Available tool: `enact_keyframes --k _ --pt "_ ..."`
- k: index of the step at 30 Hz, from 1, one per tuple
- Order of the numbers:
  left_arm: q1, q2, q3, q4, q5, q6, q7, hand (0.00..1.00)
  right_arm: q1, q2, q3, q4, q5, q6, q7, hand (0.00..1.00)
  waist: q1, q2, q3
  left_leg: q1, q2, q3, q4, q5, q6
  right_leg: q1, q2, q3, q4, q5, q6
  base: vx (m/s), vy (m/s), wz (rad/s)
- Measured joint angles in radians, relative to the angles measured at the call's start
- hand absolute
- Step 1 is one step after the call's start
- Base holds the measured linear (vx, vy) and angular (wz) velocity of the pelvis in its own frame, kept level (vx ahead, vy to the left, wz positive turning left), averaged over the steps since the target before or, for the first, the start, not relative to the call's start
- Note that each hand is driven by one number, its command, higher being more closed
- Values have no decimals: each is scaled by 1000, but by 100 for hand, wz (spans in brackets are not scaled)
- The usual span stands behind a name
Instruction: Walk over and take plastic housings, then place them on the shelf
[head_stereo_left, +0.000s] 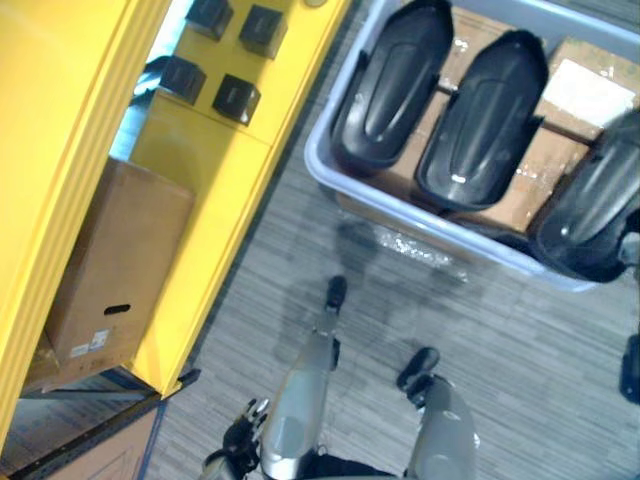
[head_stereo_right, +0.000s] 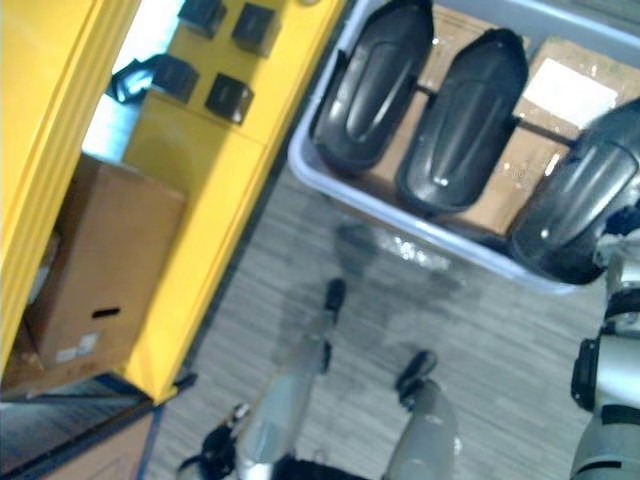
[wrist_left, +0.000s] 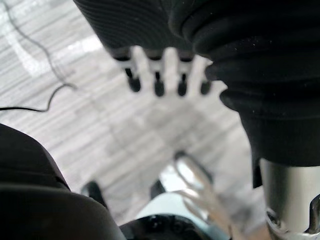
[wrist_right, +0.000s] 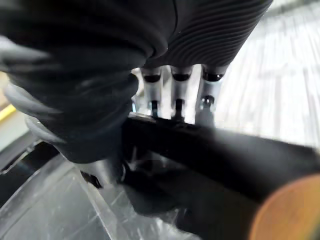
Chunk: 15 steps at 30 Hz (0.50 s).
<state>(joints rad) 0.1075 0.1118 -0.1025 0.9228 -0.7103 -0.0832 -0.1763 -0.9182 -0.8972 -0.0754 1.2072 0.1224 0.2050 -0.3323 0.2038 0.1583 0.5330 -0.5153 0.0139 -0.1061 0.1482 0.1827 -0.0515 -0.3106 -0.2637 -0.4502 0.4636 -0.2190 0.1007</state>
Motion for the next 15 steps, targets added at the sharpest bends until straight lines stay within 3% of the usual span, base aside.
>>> enact_keyframes --k 5,11,13,14,15 --pt "11 0 -9 -6 -26 3 1 0 -13 0 19 -18 -68 36 -71 100 1 1 -1 -7 0 -7 3 1 -1 0 1 -8 0 0 0 -21 -3 4" --pt "24 1 -2 -39 -29 22 3 0 -31 -6 47 -80 -104 32 -164 100 0 1 -1 -8 4 -7 10 1 -1 4 5 -9 -2 2 1 0 0 0" --pt "29 0 2 -49 -31 21 3 0 -33 -11 61 -111 -110 18 -191 100 0 1 -1 -8 6 -7 11 1 -2 4 7 -9 -2 3 1 -31 -6 -5" --pt "30 0 12 -47 -37 -3 8 0 -67 -14 100 -193 -151 -75 -313 100 2 -1 0 21 17 2 -7 4 -5 33 22 -6 -33 19 2 -63 -11 -11" --pt "30 1 12 -47 -37 -4 8 0 -67 -14 102 -198 -160 -77 -322 100 2 -1 0 23 18 3 -13 5 -6 33 23 -6 -36 20 3 -61 -10 -10"
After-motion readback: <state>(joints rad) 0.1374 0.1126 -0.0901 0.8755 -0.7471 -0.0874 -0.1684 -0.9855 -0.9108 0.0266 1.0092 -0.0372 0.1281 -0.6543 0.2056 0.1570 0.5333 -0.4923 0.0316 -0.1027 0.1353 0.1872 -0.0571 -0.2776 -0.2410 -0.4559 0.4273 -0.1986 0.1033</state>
